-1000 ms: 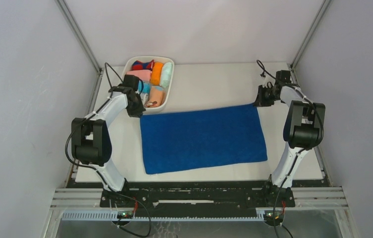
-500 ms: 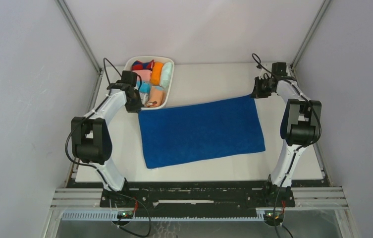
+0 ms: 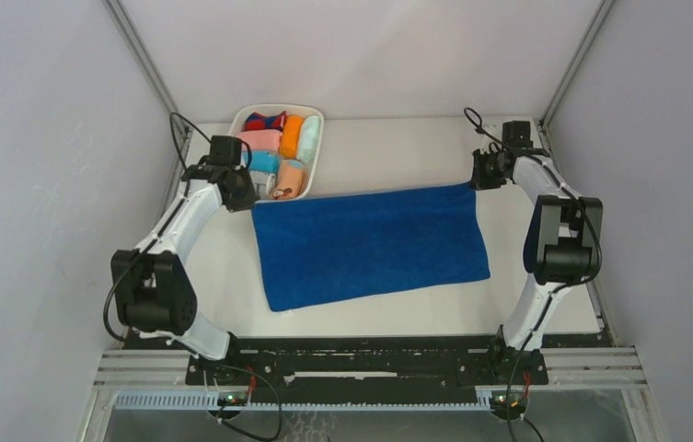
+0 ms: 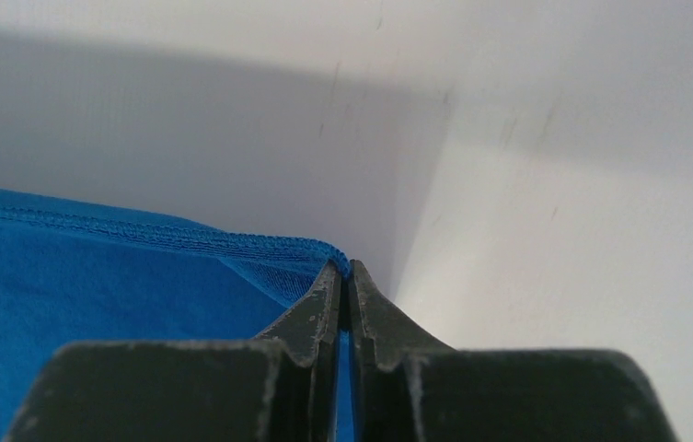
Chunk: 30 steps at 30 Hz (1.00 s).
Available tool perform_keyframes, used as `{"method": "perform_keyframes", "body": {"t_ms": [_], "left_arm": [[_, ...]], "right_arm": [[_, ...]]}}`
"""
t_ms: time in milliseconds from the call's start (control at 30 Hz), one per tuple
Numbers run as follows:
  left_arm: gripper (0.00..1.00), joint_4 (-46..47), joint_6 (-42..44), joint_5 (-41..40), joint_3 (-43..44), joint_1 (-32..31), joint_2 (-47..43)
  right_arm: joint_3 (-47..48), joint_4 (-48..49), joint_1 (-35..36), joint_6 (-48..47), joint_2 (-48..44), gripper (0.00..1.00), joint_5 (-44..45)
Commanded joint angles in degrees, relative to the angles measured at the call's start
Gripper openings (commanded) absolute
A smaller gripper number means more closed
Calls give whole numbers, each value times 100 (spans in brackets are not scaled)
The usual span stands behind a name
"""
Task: Roll the towels
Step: Fold the towel at the center of the board.
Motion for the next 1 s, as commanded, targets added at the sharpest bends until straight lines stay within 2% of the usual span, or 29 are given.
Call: {"method": "perform_keyframes", "body": {"t_ms": [0, 300, 767, 967], "left_arm": [[0, 134, -255, 92, -490, 56, -667], [0, 149, -578, 307, -1384, -16, -1469], [0, 169, -1280, 475, -2761, -175, -2649], [0, 433, -1784, 503, -3366, -177, -3062]], "right_arm": [[-331, 298, 16, -66, -712, 3, 425], [-1208, 403, 144, 127, -1753, 3, 997], [-3409, 1614, 116, 1242, -3955, 2, 1754], [-4298, 2111, 96, 1724, -4412, 3, 1966]]}}
